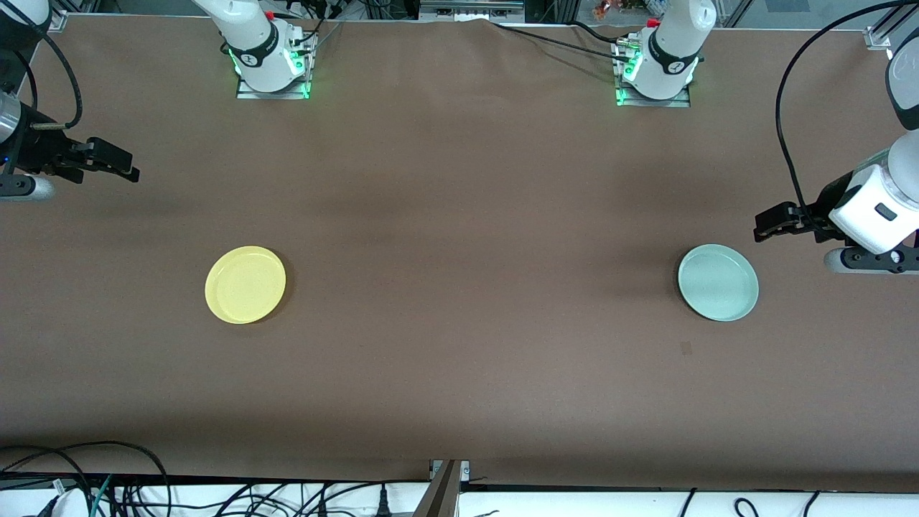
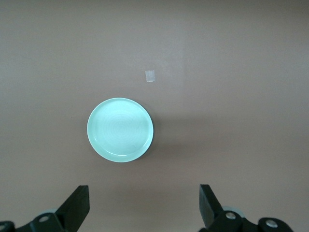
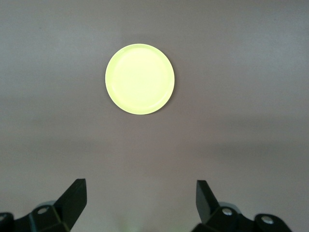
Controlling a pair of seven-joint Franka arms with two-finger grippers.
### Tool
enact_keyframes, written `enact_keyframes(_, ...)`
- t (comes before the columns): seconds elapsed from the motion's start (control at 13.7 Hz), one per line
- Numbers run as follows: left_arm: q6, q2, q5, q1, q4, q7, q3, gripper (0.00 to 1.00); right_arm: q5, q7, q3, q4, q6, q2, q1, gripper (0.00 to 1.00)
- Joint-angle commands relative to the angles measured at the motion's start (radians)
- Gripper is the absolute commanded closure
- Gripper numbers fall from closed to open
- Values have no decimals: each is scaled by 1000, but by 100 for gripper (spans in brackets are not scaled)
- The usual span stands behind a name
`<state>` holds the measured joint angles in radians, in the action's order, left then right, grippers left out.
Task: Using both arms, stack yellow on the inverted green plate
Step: 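Move the left gripper toward the rim of the green plate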
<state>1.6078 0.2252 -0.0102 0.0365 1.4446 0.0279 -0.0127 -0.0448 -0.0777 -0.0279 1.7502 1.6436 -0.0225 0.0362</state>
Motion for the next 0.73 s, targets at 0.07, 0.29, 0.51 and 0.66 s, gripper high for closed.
enact_keyframes(0.07,3,-26,-28,-1,25,-11,-7,0,-17,18,8,-12,-24,-2,4,0)
enact_keyframes(0.29,3,-20,-31,-3,31,-14,-13,0,-18,18,8,-12,-27,-2,4,0)
enact_keyframes(0.51,3,8,-33,-30,39,-32,-35,0,-18,19,8,-12,-25,-2,2,0)
enact_keyframes(0.66,14,51,-43,-94,39,-130,-35,0,-18,19,9,-12,-25,-2,1,0)
